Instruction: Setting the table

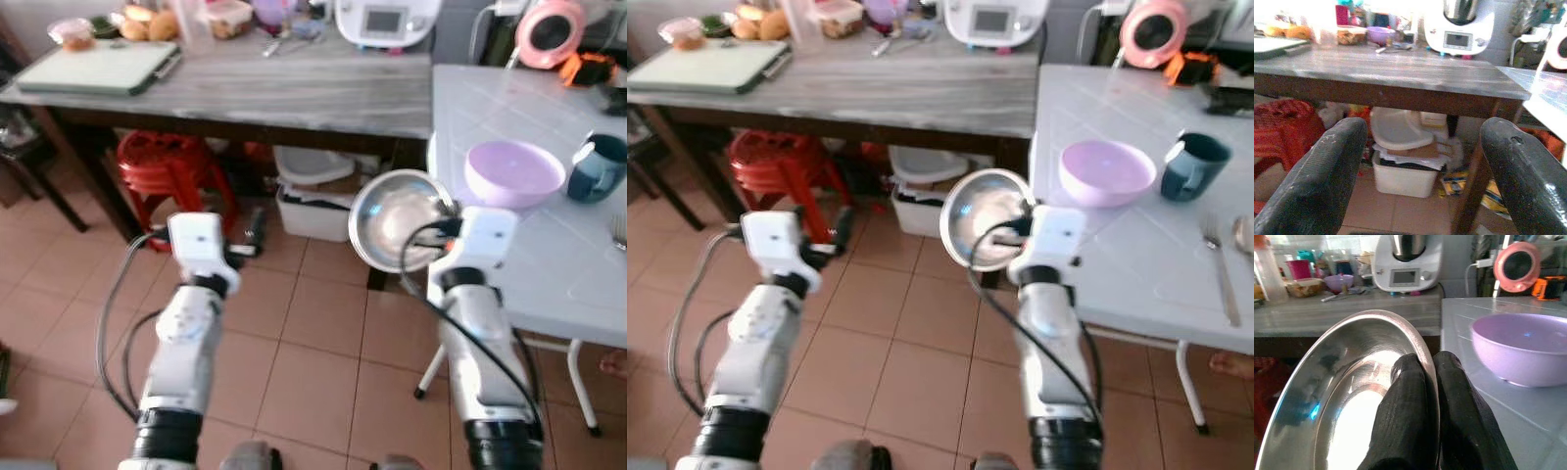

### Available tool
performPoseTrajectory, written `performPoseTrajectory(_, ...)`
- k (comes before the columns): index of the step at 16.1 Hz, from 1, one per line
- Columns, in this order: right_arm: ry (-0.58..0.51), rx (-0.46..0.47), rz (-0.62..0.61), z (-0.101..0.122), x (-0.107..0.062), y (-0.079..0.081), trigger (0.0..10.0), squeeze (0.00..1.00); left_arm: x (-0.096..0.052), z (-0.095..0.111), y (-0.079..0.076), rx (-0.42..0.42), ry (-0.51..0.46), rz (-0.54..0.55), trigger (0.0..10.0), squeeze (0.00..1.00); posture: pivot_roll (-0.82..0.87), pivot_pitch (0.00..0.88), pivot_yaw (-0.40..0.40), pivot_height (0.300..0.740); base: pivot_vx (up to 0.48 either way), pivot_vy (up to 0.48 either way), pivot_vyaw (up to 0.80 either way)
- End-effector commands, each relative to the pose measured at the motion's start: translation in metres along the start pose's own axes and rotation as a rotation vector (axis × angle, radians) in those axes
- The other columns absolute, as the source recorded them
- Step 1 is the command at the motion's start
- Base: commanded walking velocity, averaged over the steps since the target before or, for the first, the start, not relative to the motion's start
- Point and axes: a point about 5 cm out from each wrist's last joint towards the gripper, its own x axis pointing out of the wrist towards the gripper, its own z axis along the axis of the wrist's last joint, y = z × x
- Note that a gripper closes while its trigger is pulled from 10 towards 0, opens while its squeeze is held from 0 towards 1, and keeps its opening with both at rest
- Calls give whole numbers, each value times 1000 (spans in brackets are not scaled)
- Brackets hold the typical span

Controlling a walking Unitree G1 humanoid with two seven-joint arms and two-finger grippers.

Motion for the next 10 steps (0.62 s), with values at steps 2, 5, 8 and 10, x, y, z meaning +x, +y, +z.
performPoseTrajectory(2, -18, 10, 5, 3, 1, 2, 10000, 0, -1, 0, 4, 6, 9, 3, 10000, 0, -31, 0, 42, 740, 0, 450, 0)
performPoseTrajectory(5, -4, 32, -11, 1, -1, 0, 10000, 0, -3, 0, 3, 6, 12, -8, 10000, 0, -32, 0, 46, 740, 0, 451, 0)
performPoseTrajectory(8, 0, 40, -13, 1, -1, 1, 10000, 0, -1, 3, 3, 4, -1, -4, 10000, 0, -31, 0, 46, 740, 0, 447, -483)
performPoseTrajectory(10, -1, 36, -13, 1, -1, 0, 10000, 0, -2, 2, 3, 5, 0, -5, 10000, 0, -31, 0, 44, 740, 0, 446, -231)
